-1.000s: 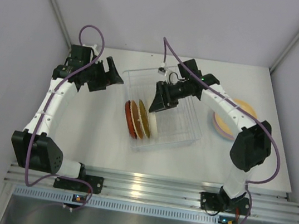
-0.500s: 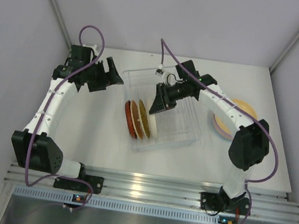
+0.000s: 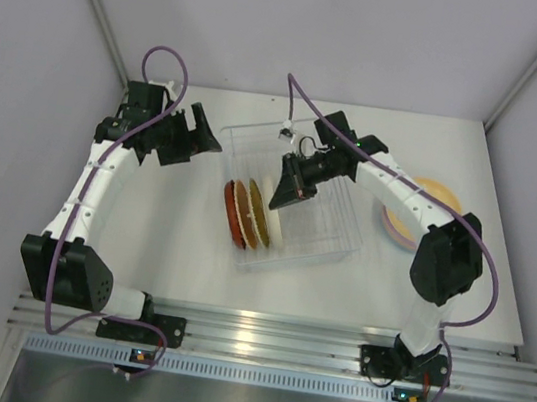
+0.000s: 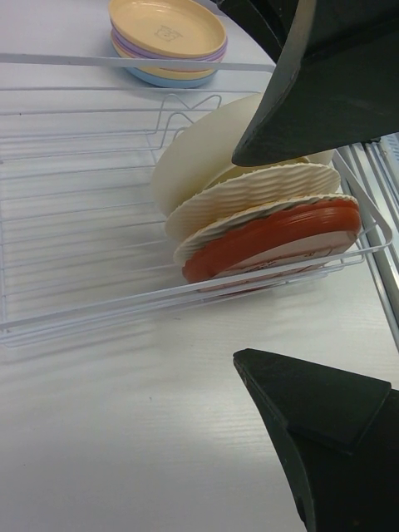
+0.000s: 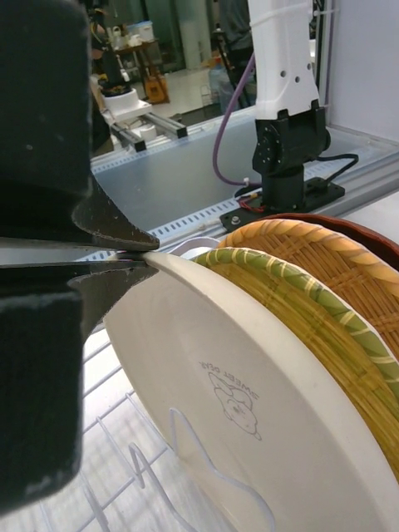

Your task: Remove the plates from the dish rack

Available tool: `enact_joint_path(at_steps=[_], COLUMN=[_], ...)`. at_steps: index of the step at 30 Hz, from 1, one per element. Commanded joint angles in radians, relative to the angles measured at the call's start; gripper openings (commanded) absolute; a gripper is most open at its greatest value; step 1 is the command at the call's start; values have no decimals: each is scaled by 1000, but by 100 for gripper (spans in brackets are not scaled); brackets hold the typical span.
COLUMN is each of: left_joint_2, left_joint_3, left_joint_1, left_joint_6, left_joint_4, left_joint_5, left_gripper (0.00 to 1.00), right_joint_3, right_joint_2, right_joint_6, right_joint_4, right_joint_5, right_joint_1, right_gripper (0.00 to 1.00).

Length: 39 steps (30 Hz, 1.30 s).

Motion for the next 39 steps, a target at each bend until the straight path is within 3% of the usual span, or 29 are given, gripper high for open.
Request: enact_joint_path(at_steps=[1, 6, 9, 14, 16, 22, 24, 26, 27, 28, 31, 35, 39], left_joint_2=[-40, -38, -40, -40, -40, -29, -31, -32, -32, -31, -26, -26, -28], left_joint_3=[-1, -1, -1, -1, -1, -1, -1, -4, -5, -7, -2, -2, -6], left_joint_1=[-5, -5, -6, -5, -5, -5, -5, -5, -5, -5, -5, -5, -5], left_joint_6=[19, 20, 20, 20, 20, 16, 17, 16, 14, 13, 11, 11, 14], left_joint_4=[6, 5, 6, 6, 8, 13, 14, 14, 17, 17, 19, 17, 14], left_joint_5=[-8, -8, -8, -8, -8, 3, 2, 3, 3, 8, 12, 11, 8], left_gripper=[97, 97, 97, 97, 97, 97, 97, 97, 97, 97, 97, 96, 96], right_joint_3=[18, 71, 58, -56, -39, 42, 88, 146, 212, 241, 280, 199, 47], right_joint_2=[-1, -49, -107, -247, -290, -348, -363, -364, -348, -338, -282, -238, -241], right_joint_6=[-25, 10, 130, 463, 456, 304, 253, 129, 94, 40, 12, 6, -3], right_joint_4=[39, 83, 244, 684, 673, 401, 247, 106, -42, -96, -247, -288, -221], right_joint_5=[-32, -156, -270, -391, -385, -344, -252, -4, 109, 324, 621, 817, 868], right_joint_1=[25, 2, -48, -164, -233, -397, -459, -495, -507, -506, -518, -532, -532], right_gripper=[0, 0, 0, 0, 0, 0, 0, 0, 0, 0, 0, 0, 0])
